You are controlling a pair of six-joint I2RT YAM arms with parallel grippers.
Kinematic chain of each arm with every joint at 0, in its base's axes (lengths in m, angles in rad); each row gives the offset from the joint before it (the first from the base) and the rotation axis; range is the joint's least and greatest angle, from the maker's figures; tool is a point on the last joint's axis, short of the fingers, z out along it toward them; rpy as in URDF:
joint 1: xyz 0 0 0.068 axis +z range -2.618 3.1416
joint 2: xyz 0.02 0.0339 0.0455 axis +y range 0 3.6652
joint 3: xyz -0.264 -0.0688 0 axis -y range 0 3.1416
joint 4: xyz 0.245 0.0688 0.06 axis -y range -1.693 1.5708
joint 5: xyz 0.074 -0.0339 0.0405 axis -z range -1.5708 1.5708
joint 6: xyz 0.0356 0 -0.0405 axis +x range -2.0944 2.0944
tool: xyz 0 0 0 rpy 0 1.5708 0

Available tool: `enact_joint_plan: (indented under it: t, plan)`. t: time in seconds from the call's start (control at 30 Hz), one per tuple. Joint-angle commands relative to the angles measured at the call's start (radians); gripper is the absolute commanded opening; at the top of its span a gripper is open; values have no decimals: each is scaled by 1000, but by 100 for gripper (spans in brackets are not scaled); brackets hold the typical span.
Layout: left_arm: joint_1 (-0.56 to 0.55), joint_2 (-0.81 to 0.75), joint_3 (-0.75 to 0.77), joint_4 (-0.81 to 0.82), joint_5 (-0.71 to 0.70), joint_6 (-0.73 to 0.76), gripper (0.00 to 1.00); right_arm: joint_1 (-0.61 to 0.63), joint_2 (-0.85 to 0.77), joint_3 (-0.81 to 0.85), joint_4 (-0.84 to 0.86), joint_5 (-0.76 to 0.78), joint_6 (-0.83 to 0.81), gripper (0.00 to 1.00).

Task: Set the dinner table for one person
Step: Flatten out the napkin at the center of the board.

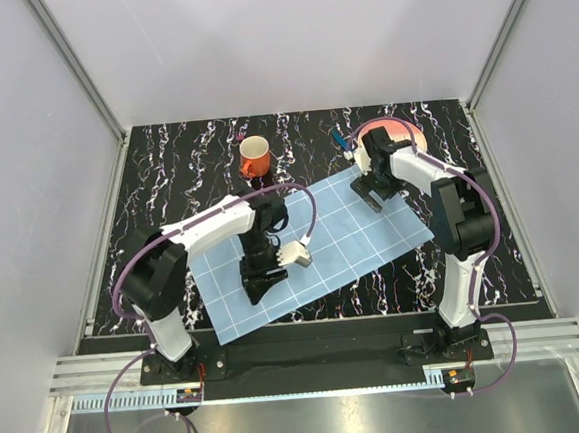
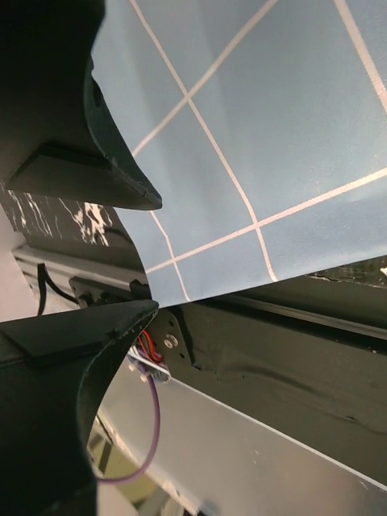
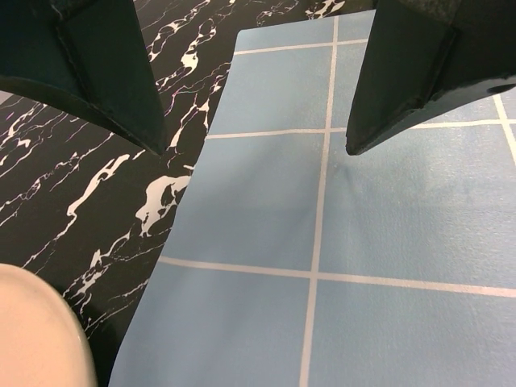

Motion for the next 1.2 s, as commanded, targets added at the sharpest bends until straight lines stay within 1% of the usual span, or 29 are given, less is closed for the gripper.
enact_joint_plan:
  t: [0.0,0.03,0.07,0.1,0.27,0.37,0.6,0.73,0.97,1.17]
  plan:
    - [41,45,1,-115,47,-68,53,22,1,51,-10,26,-10,100]
    - [50,50,-1,-98,42,-82,54,24,-2,56,-11,28,-8,100]
    - [52,50,-4,-74,23,-131,55,24,0,56,-11,28,-10,100]
    - [52,52,-14,-13,-34,-156,55,25,-2,58,-10,29,-8,100]
    - [53,104,-31,39,-96,-193,56,25,-11,59,-10,33,-12,100]
    - [59,148,-44,74,-171,-220,56,27,-12,64,-11,34,-7,100]
    - [78,228,-4,69,-209,-239,57,28,-28,73,-10,40,-5,100]
    - [111,280,5,80,-244,-251,56,28,-38,71,-11,26,-5,100]
    - [138,315,53,80,-303,-270,56,36,-15,39,-8,-64,15,100]
    - [157,329,85,76,-358,-264,56,38,23,-7,26,-50,13,100]
